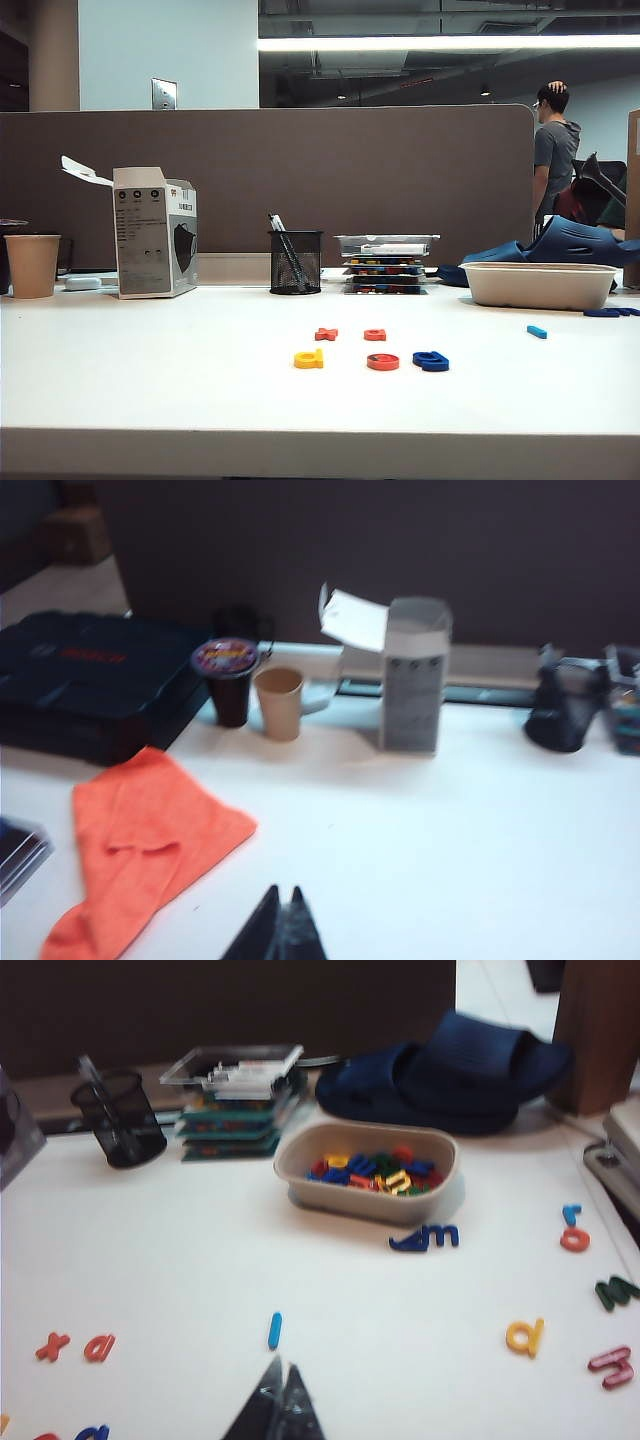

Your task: Select the appropriate letters from the row of letter magnets placed on the table to arrange into the word "dog".

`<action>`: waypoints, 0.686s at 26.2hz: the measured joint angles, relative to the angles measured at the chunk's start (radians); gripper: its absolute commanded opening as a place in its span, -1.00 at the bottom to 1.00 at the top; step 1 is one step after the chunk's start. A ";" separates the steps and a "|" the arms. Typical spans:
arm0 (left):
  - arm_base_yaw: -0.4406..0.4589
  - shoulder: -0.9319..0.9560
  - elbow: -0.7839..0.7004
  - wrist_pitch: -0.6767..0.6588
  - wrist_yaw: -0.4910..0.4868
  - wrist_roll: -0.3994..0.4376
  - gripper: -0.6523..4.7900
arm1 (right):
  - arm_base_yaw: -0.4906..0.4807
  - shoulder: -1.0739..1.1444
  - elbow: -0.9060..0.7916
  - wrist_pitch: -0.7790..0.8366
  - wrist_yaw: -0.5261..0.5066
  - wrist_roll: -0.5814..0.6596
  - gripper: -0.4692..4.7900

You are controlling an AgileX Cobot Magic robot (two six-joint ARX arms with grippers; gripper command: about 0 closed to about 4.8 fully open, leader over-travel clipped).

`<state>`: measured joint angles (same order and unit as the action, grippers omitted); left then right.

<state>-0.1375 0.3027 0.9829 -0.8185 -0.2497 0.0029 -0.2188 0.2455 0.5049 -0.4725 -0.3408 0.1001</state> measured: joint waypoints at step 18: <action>0.000 -0.298 -0.615 0.547 0.154 0.007 -0.78 | 0.002 -0.077 -0.379 0.394 -0.040 0.027 -0.83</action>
<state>-0.1379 0.0051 0.3683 -0.2714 -0.0956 0.0101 -0.2165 0.1684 0.1261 -0.0780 -0.3809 0.1276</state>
